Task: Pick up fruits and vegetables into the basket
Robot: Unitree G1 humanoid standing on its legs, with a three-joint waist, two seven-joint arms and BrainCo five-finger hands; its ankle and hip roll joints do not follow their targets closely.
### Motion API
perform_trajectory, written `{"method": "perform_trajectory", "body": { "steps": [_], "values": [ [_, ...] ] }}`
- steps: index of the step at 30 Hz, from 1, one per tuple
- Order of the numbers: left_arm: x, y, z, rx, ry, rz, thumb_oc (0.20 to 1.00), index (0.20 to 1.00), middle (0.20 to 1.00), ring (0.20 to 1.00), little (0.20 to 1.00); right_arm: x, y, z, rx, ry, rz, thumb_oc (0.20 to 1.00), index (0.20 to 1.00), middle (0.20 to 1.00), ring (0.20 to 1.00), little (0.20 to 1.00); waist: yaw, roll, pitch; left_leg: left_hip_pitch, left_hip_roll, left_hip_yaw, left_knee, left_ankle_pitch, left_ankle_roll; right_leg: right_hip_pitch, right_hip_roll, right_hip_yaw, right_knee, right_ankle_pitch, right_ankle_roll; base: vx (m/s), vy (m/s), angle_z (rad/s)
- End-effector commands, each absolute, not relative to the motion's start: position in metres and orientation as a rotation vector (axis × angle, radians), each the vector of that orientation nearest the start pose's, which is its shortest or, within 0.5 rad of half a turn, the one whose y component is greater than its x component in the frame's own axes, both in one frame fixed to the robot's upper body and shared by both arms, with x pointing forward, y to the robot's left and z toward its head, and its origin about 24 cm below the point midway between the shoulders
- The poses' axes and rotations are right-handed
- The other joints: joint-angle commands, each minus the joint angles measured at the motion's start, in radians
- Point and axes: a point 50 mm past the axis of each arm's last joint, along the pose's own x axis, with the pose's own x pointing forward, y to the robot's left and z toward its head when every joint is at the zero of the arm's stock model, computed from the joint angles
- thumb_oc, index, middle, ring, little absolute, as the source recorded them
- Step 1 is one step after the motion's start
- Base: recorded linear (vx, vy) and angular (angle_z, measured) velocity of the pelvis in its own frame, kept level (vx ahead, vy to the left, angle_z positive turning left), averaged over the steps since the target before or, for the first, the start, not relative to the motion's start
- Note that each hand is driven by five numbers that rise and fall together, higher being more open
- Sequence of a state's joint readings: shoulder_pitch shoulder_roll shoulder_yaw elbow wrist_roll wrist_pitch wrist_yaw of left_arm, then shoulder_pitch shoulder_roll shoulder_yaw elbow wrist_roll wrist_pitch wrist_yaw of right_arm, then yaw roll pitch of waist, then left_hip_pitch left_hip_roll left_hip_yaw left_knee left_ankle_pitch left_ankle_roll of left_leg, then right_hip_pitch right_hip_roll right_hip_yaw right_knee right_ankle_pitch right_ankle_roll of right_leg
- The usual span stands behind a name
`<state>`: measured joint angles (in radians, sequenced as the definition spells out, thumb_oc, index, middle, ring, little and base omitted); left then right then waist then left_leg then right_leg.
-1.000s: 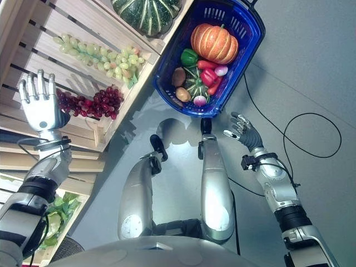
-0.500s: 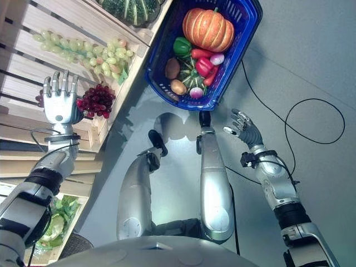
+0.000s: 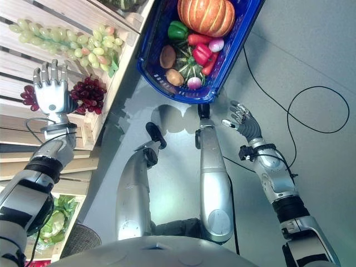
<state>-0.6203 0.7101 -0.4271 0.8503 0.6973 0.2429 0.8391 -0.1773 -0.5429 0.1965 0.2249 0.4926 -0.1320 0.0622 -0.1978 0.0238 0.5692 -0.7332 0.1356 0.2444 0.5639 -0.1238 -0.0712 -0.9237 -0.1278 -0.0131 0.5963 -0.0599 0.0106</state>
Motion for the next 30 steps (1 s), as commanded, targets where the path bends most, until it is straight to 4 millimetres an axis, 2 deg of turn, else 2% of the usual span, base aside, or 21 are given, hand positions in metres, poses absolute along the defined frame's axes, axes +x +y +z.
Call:
{"method": "perform_trajectory", "body": {
  "steps": [1, 10, 22, 30],
  "values": [
    [0.316, 0.332, 0.097, 1.723, -0.014, 0.757, 1.0, 1.0, 1.0, 1.0, 1.0, 0.276, -0.215, 0.069, -0.067, -0.056, 0.199, 1.0, 1.0, 1.0, 1.0, 1.0, -0.034, 0.021, -0.049, -0.076, -0.015, 0.025, 0.032, -0.053, 0.025, -0.005, 0.002, -0.04, 0.023, -0.091, 0.058, 0.0, 0.0, 0.0],
    [0.318, 0.339, 0.096, 1.714, 0.058, 0.742, 1.0, 1.0, 1.0, 1.0, 1.0, 0.278, -0.213, 0.071, -0.053, -0.068, 0.199, 1.0, 1.0, 1.0, 1.0, 1.0, -0.046, 0.012, -0.049, -0.113, -0.004, 0.029, 0.039, -0.054, 0.021, -0.043, 0.006, -0.035, 0.013, -0.076, 0.059, 0.0, 0.0, 0.0],
    [0.317, 0.348, 0.075, 1.68, 0.345, 0.594, 1.0, 1.0, 1.0, 1.0, 1.0, 0.283, -0.211, 0.076, -0.063, -0.073, 0.22, 1.0, 1.0, 1.0, 1.0, 1.0, -0.062, 0.016, -0.049, -0.118, -0.003, 0.04, 0.029, -0.049, 0.014, -0.058, 0.003, -0.026, -0.005, -0.064, 0.062, 0.0, 0.001, -0.01],
    [0.309, 0.358, 0.061, 1.638, 0.565, 0.539, 1.0, 1.0, 1.0, 1.0, 1.0, 0.286, -0.209, 0.078, -0.07, -0.073, 0.225, 1.0, 1.0, 1.0, 1.0, 1.0, -0.07, 0.021, -0.049, -0.117, -0.003, 0.047, 0.022, -0.044, 0.011, -0.062, 0.001, -0.021, -0.015, -0.059, 0.062, 0.0, 0.0, 0.0]
  ]
}}
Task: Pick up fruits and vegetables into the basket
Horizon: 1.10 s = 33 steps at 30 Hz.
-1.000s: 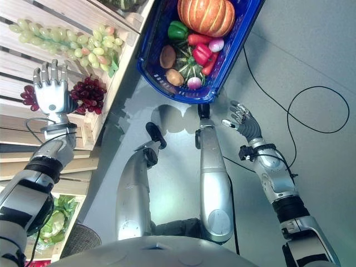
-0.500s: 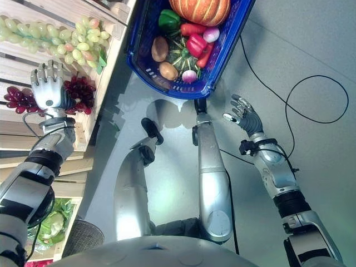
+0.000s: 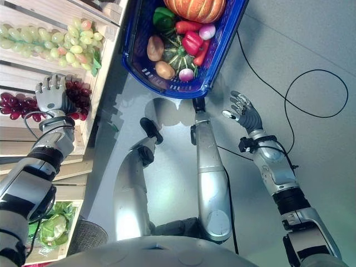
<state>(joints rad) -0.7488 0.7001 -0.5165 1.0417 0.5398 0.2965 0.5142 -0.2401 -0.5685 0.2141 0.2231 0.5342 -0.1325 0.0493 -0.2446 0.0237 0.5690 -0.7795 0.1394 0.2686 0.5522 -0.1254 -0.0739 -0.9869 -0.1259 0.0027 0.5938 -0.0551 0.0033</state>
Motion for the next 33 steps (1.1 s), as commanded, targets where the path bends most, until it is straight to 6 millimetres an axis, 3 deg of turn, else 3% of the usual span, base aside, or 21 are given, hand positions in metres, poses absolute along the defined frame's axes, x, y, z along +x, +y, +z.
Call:
{"method": "perform_trajectory", "body": {
  "steps": [1, 5, 11, 17, 18, 19, 20, 21, 30, 33],
  "values": [
    [0.308, 0.359, 0.058, 1.627, 0.603, 0.527, 1.0, 1.0, 1.0, 1.0, 1.0, 0.286, -0.209, 0.078, -0.072, -0.072, 0.224, 1.0, 1.0, 1.0, 1.0, 1.0, -0.025, 0.022, -0.049, -0.07, -0.006, 0.023, 0.034, -0.043, 0.013, 0.001, -0.001, -0.036, -0.012, -0.064, 0.068, 0.0, 0.0, 0.0],
    [0.303, 0.36, 0.052, 1.625, 0.674, 0.532, 1.0, 1.0, 1.0, 1.0, 1.0, 0.287, -0.207, 0.079, -0.071, -0.073, 0.226, 1.0, 1.0, 1.0, 1.0, 1.0, -0.029, 0.02, -0.049, -0.075, -0.006, 0.024, 0.036, -0.042, 0.014, -0.006, 0.003, -0.033, -0.01, -0.063, 0.067, 0.0, 0.0, 0.0],
    [0.301, 0.368, 0.06, 1.675, 0.698, 0.62, 1.0, 1.0, 1.0, 1.0, 1.0, 0.291, -0.205, 0.08, -0.061, -0.08, 0.227, 1.0, 1.0, 1.0, 1.0, 1.0, -0.031, 0.01, -0.049, -0.093, -0.001, 0.021, 0.044, -0.043, 0.014, -0.018, 0.009, -0.032, -0.007, -0.063, 0.062, 0.0, 0.0, 0.0],
    [0.307, 0.365, 0.063, 1.577, 0.699, 0.626, 1.0, 1.0, 1.0, 1.0, 1.0, 0.294, -0.201, 0.081, -0.053, -0.083, 0.234, 1.0, 1.0, 1.0, 1.0, 1.0, -0.031, 0.004, -0.049, -0.114, -0.001, 0.011, 0.051, -0.043, 0.015, -0.035, 0.015, -0.03, 0.0, -0.062, 0.059, 0.0, -0.005, 0.0],
    [0.307, 0.365, 0.063, 1.576, 0.7, 0.624, 0.787, 0.787, 0.787, 0.787, 0.787, 0.293, -0.201, 0.081, -0.052, -0.083, 0.234, 1.0, 1.0, 1.0, 1.0, 1.0, -0.031, 0.004, -0.049, -0.114, -0.001, 0.011, 0.05, -0.043, 0.015, -0.036, 0.015, -0.03, -0.001, -0.061, 0.059, 0.0, 0.0, 0.0],
    [0.308, 0.363, 0.061, 1.549, 0.704, 0.605, 0.354, 0.354, 0.354, 0.354, 0.354, 0.293, -0.201, 0.08, -0.049, -0.081, 0.235, 1.0, 1.0, 1.0, 1.0, 1.0, -0.031, 0.004, -0.049, -0.113, -0.003, 0.01, 0.046, -0.042, 0.015, -0.035, 0.017, -0.03, -0.004, -0.059, 0.06, 0.0, 0.0, 0.0],
    [0.309, 0.362, 0.06, 1.545, 0.706, 0.601, 0.354, 0.354, 0.354, 0.354, 0.354, 0.294, -0.2, 0.08, -0.049, -0.08, 0.236, 1.0, 1.0, 1.0, 1.0, 1.0, -0.031, 0.003, -0.049, -0.112, -0.004, 0.009, 0.044, -0.041, 0.015, -0.034, 0.017, -0.03, -0.005, -0.059, 0.06, 0.0, 0.0, 0.0],
    [0.31, 0.36, 0.059, 1.543, 0.707, 0.585, 0.2, 0.2, 0.2, 0.2, 0.2, 0.294, -0.199, 0.08, -0.049, -0.08, 0.239, 1.0, 1.0, 1.0, 1.0, 1.0, -0.03, 0.003, -0.049, -0.11, -0.004, 0.01, 0.041, -0.039, 0.015, -0.031, 0.018, -0.031, -0.006, -0.058, 0.061, 0.0, 0.0, 0.0],
    [0.316, 0.35, 0.053, 1.427, 0.657, 0.522, 0.2, 0.2, 0.2, 0.2, 0.2, 0.296, -0.197, 0.084, -0.051, -0.093, 0.239, 1.0, 1.0, 1.0, 1.0, 1.0, -0.032, 0.001, -0.049, -0.101, -0.003, 0.012, 0.035, -0.035, 0.013, -0.024, 0.014, -0.034, -0.013, -0.056, 0.063, 0.0, 0.0, 0.0],
    [0.32, 0.344, 0.049, 1.278, 0.622, 0.491, 0.2, 0.2, 0.2, 0.2, 0.2, 0.295, -0.197, 0.083, -0.051, -0.091, 0.237, 1.0, 1.0, 1.0, 1.0, 1.0, -0.032, 0.001, -0.049, -0.101, -0.004, 0.012, 0.034, -0.035, 0.013, -0.025, 0.015, -0.032, -0.011, -0.058, 0.061, 0.0, 0.0, 0.0]
  ]
}}
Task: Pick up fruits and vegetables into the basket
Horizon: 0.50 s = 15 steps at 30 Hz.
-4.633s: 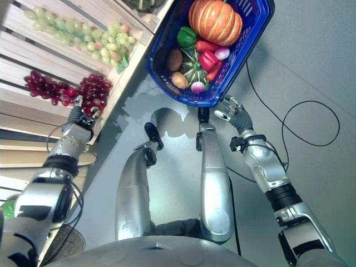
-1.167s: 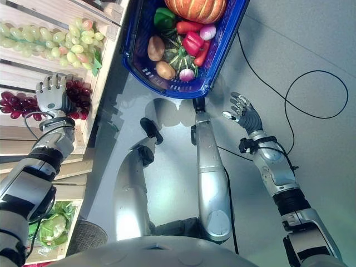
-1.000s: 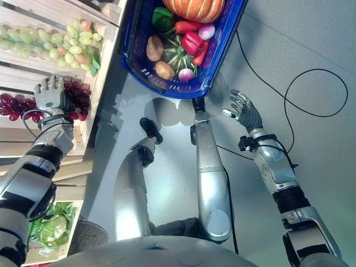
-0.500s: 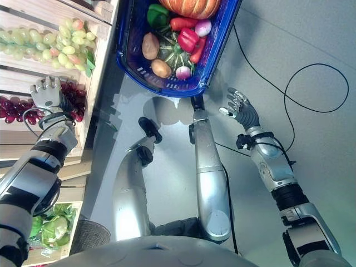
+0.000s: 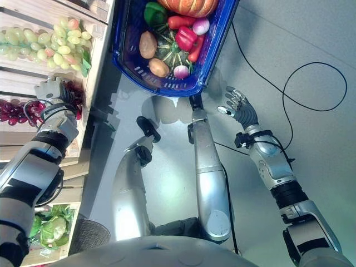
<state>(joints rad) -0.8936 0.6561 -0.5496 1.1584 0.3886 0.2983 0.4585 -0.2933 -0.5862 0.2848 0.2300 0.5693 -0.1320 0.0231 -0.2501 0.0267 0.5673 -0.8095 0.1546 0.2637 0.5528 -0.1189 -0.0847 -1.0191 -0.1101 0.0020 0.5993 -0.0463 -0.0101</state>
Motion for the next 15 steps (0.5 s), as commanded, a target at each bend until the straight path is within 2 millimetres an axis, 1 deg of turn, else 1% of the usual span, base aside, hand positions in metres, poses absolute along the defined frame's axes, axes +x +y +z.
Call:
{"method": "perform_trajectory", "body": {
  "steps": [1, 3, 6, 13, 15],
  "values": [
    [0.3199, 0.3423, 0.0468, 1.236, 0.62, 0.482, 0.2, 0.2, 0.2, 0.2, 0.2, 0.2947, -0.1974, 0.0826, -0.053, -0.09, 0.236, 1.0, 1.0, 1.0, 1.0, 1.0, -0.026, -0.001, -0.047, -0.071, -0.021, 0.016, 0.032, -0.041, 0.025, 0.007, 0.0, -0.031, -0.017, -0.068, 0.075, 0.0, 0.0, 0.0],
    [0.3194, 0.3402, 0.0431, 1.166, 0.619, 0.477, 0.2, 0.2, 0.2, 0.2, 0.2, 0.2948, -0.1973, 0.0821, -0.053, -0.088, 0.235, 1.0, 1.0, 1.0, 1.0, 1.0, -0.025, 0.0, -0.047, -0.068, -0.022, 0.017, 0.03, -0.04, 0.025, 0.009, 0.0, -0.031, -0.018, -0.069, 0.074, 0.0, 0.0, 0.0],
    [0.3182, 0.34, 0.0407, 1.126, 0.622, 0.482, 0.2, 0.2, 0.2, 0.2, 0.2, 0.2943, -0.1972, 0.0818, -0.054, -0.085, 0.234, 1.0, 1.0, 1.0, 1.0, 1.0, -0.023, -0.001, -0.047, -0.064, -0.022, 0.016, 0.03, -0.04, 0.026, 0.012, 0.002, -0.031, -0.014, -0.071, 0.074, 0.0, 0.0, 0.0],
    [0.3163, 0.3415, 0.0397, 1.111, 0.623, 0.5, 0.2, 0.2, 0.2, 0.2, 0.2, 0.294, -0.1988, 0.0823, -0.059, -0.086, 0.235, 1.0, 1.0, 1.0, 1.0, 1.0, -0.021, 0.001, -0.047, -0.05, -0.023, 0.017, 0.025, -0.037, 0.026, 0.023, -0.002, -0.034, -0.012, -0.075, 0.073, 0.0, 0.0, 0.0],
    [0.3157, 0.3411, 0.0385, 1.076, 0.62, 0.51, 0.2, 0.2, 0.2, 0.2, 0.2, 0.2935, -0.199, 0.0818, -0.062, -0.083, 0.238, 1.0, 1.0, 1.0, 1.0, 1.0, -0.02, 0.003, -0.047, -0.04, -0.026, 0.016, 0.019, -0.034, 0.026, 0.032, -0.003, -0.033, -0.013, -0.075, 0.074, 0.01, 0.031, 0.03]
  ]
}}
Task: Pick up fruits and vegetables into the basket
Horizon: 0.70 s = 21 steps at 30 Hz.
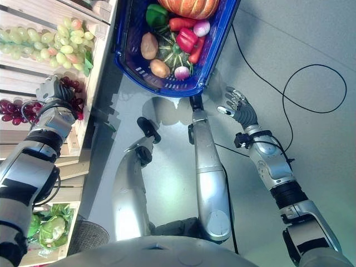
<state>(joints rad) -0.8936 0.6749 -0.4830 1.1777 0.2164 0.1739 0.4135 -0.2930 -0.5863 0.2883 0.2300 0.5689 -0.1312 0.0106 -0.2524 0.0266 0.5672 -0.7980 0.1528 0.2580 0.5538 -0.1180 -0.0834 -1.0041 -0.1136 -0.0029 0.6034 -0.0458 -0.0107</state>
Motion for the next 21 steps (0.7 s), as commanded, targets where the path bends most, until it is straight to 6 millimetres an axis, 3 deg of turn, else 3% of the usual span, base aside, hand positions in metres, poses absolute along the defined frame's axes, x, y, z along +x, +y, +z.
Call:
{"method": "perform_trajectory", "body": {
  "steps": [1, 8, 13, 21],
  "values": [
    [0.315, 0.34, 0.036, 1.029, 0.609, 0.519, 0.2, 0.2, 0.2, 0.2, 0.2, 0.293, -0.199, 0.081, -0.065, -0.079, 0.24, 1.0, 1.0, 1.0, 1.0, 1.0, -0.016, 0.004, -0.047, -0.044, -0.024, 0.022, 0.015, -0.033, 0.024, 0.024, 0.0, -0.028, -0.017, -0.077, 0.074, 0.01, 0.037, 0.02],
    [0.318, 0.33, 0.035, 0.672, 0.482, 0.526, 0.2, 0.2, 0.2, 0.2, 0.2, 0.288, -0.199, 0.074, -0.095, -0.056, 0.234, 1.0, 1.0, 1.0, 1.0, 1.0, 0.0, 0.016, -0.047, 0.006, -0.038, 0.014, -0.004, -0.027, 0.026, 0.07, -0.008, -0.033, -0.013, -0.091, 0.075, 0.01, 0.025, 0.03],
    [0.328, 0.311, 0.052, 0.307, 0.266, 0.444, 0.2, 0.2, 0.2, 0.2, 0.2, 0.28, -0.204, 0.069, -0.182, -0.02, 0.205, 1.0, 1.0, 1.0, 1.0, 1.0, 0.023, 0.039, -0.047, 0.084, -0.059, 0.008, -0.032, -0.022, 0.031, 0.149, -0.028, -0.047, -0.025, -0.101, 0.078, 0.01, 0.061, 0.07],
    [0.324, 0.286, 0.071, 0.044, 0.046, 0.3, 0.2, 0.2, 0.2, 0.2, 0.2, 0.274, -0.207, 0.061, -0.357, 0.01, 0.14, 1.0, 1.0, 1.0, 1.0, 1.0, 0.062, 0.063, -0.047, 0.212, -0.083, -0.01, -0.067, -0.023, 0.046, 0.287, -0.051, -0.063, -0.053, -0.111, 0.076, 0.02, 0.039, 0.12]
  ]
}}
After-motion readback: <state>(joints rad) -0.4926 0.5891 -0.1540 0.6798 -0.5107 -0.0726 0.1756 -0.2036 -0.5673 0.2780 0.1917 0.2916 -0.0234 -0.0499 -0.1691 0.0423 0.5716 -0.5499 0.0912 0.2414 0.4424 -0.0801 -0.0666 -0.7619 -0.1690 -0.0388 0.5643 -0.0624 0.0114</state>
